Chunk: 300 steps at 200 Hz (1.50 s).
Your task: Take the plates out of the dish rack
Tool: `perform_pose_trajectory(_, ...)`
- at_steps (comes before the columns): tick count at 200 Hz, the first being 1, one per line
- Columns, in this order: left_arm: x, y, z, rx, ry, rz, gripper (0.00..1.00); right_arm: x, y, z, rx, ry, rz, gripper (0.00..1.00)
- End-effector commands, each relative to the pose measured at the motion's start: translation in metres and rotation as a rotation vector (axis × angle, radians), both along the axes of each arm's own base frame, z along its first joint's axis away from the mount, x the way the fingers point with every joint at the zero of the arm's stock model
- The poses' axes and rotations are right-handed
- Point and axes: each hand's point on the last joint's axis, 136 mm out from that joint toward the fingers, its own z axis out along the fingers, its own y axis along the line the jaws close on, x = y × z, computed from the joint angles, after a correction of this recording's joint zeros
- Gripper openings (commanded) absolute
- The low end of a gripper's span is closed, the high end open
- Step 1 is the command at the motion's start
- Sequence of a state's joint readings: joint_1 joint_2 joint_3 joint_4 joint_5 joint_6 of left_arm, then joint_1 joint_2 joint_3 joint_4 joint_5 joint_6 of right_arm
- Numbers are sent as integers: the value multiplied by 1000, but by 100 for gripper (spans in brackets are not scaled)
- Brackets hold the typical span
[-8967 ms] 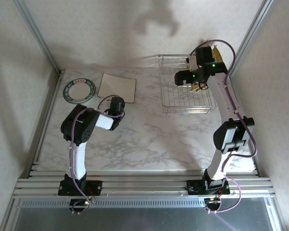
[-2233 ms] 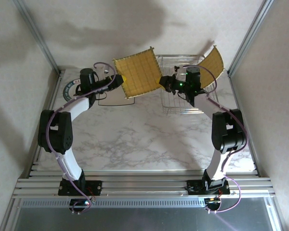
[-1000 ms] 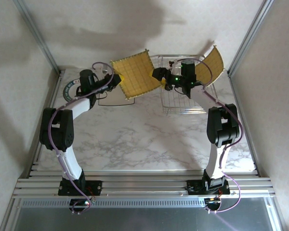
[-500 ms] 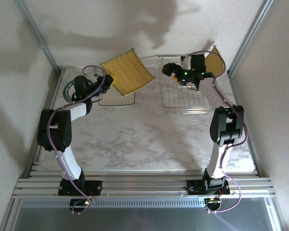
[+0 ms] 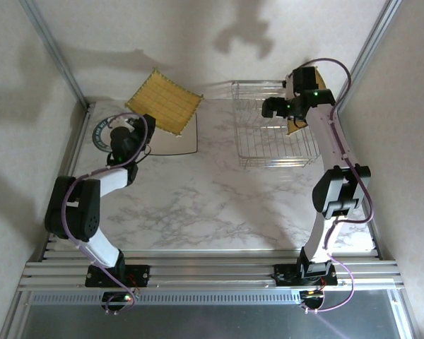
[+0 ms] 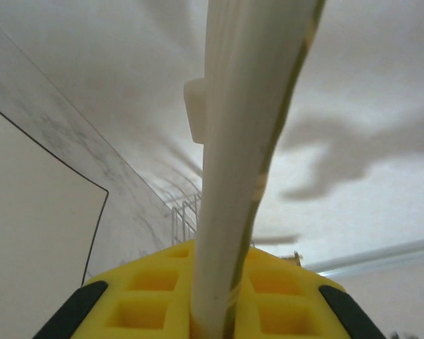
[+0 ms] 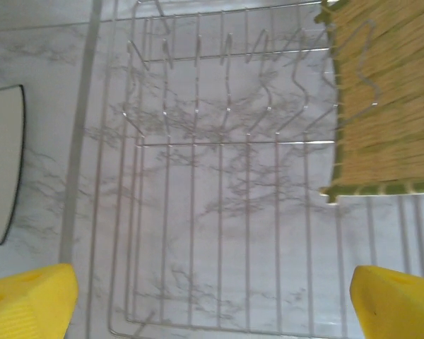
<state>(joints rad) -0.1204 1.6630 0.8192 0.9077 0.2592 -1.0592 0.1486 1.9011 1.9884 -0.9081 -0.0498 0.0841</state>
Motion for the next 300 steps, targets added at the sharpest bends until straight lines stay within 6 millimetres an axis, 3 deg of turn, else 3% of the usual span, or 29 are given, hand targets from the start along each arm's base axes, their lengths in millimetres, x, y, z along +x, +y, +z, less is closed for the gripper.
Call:
perform_pose_trajectory(1, -7, 5, 49, -66, -177, 161, 0, -19, -17, 15, -112, 13, 10, 99)
perform_pose_trajectory(90, -18, -1, -12, -186, -116, 465, 0, -29, -10, 12, -66, 16, 37, 99)
perform_pose_trajectory(170, 2, -17, -70, -264, -50, 428, 0, -30, -9, 1, -64, 33, 39, 99)
perform_pose_trajectory(300, 18, -26, -116, -300, 13, 385, 0, -30, -7, -5, -54, 37, 51, 99)
